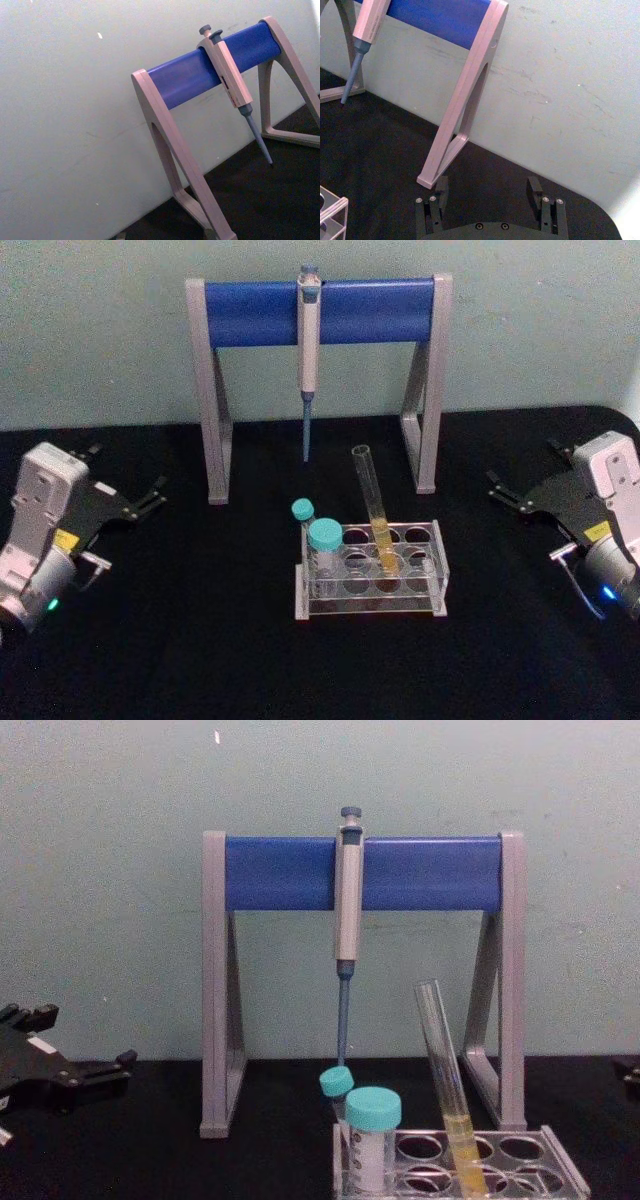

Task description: Pick up the test tube from the test tube rack, shake it, then place it back into the test tube rack.

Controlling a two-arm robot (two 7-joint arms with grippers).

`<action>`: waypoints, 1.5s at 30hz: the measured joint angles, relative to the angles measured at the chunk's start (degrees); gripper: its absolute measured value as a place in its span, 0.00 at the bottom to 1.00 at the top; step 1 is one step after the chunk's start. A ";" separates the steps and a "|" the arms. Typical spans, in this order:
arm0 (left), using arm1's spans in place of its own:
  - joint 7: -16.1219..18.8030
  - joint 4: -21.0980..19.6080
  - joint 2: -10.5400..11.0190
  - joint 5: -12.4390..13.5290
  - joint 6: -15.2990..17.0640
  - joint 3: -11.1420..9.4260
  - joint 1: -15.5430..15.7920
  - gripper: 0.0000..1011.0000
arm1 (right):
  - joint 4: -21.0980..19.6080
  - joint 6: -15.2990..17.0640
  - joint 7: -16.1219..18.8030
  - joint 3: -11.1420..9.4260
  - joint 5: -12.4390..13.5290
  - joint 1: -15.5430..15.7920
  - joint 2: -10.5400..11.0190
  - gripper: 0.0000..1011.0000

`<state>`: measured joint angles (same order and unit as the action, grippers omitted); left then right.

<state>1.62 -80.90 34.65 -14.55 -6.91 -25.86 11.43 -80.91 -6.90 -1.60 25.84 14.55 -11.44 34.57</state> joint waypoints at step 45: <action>0.00 0.00 0.00 0.00 0.00 0.00 0.00 0.99 | 0.00 -0.09 0.22 -0.80 0.22 0.18 -0.25 0.99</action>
<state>1.62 -80.90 34.65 -14.55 -6.91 -25.86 11.43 -80.92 -6.99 -1.38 25.05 14.77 -11.26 34.32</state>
